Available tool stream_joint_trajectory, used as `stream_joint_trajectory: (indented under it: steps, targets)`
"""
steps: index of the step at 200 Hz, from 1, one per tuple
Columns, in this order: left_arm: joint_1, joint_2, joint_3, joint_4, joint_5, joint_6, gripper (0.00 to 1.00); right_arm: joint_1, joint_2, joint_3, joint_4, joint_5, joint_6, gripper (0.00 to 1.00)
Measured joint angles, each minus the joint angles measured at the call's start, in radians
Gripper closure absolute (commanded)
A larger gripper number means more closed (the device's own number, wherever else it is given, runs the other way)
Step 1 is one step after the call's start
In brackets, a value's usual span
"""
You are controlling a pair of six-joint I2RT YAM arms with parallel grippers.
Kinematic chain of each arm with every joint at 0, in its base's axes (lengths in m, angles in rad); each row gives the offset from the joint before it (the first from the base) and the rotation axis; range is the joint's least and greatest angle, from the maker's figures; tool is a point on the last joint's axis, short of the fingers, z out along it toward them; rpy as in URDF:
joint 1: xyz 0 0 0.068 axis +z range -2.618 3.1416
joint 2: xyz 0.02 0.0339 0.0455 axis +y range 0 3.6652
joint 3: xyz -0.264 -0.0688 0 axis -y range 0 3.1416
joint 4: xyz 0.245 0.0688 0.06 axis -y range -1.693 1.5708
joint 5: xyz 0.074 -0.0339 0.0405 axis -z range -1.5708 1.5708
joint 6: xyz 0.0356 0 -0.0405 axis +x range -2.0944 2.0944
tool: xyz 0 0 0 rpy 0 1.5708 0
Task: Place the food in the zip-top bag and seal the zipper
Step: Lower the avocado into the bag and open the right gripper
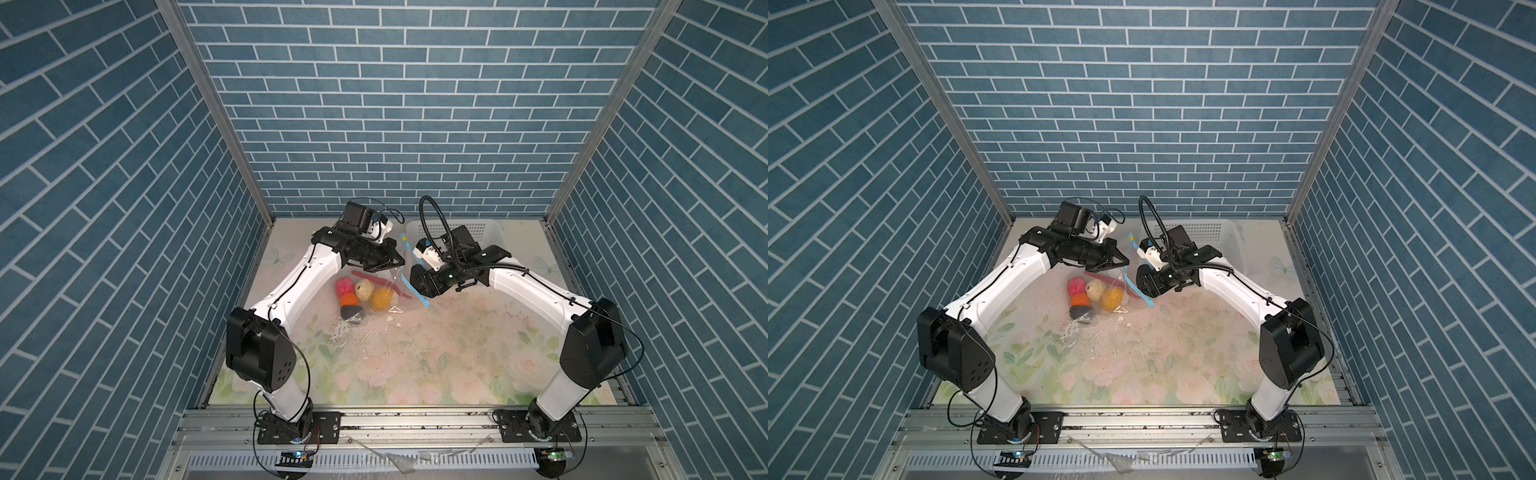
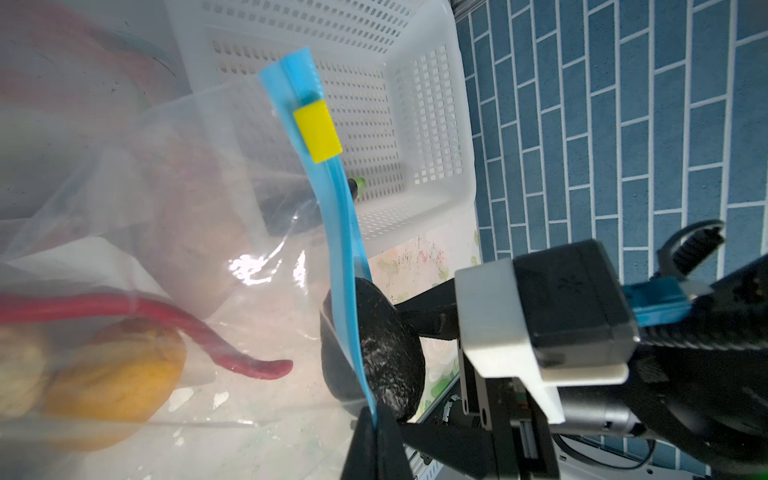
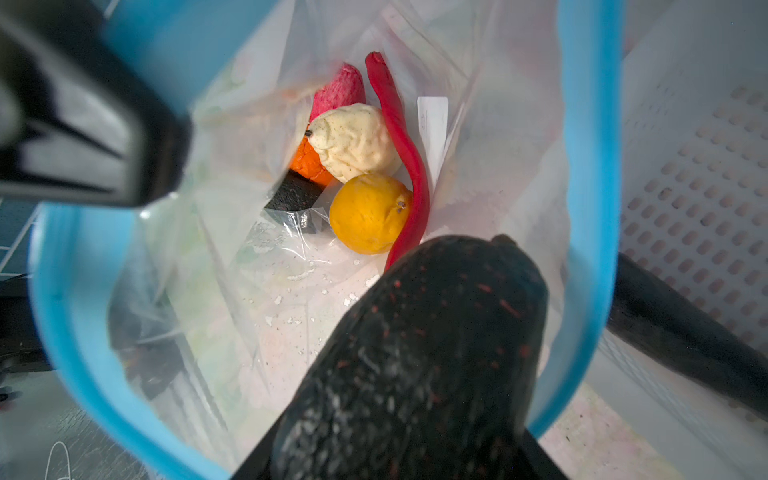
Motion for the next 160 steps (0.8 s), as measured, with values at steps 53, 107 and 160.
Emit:
stream_joint_trajectory:
  steps: [53, 107, 160]
  targets:
    - [0.0, 0.0, 0.0, 0.006, 0.0, 0.0, 1.0, 0.0, 0.008, 0.0, 0.0, 0.017, 0.0, 0.35]
    - [0.0, 0.0, 0.0, 0.006, 0.0, 0.0, 1.0, 0.0, 0.009, 0.0, 0.0, 0.034, 0.0, 0.29]
    - [0.0, 0.0, -0.009, 0.01, 0.0, 0.0, 1.0, 0.0, 0.009, 0.0, 0.0, 0.038, 0.0, 0.29]
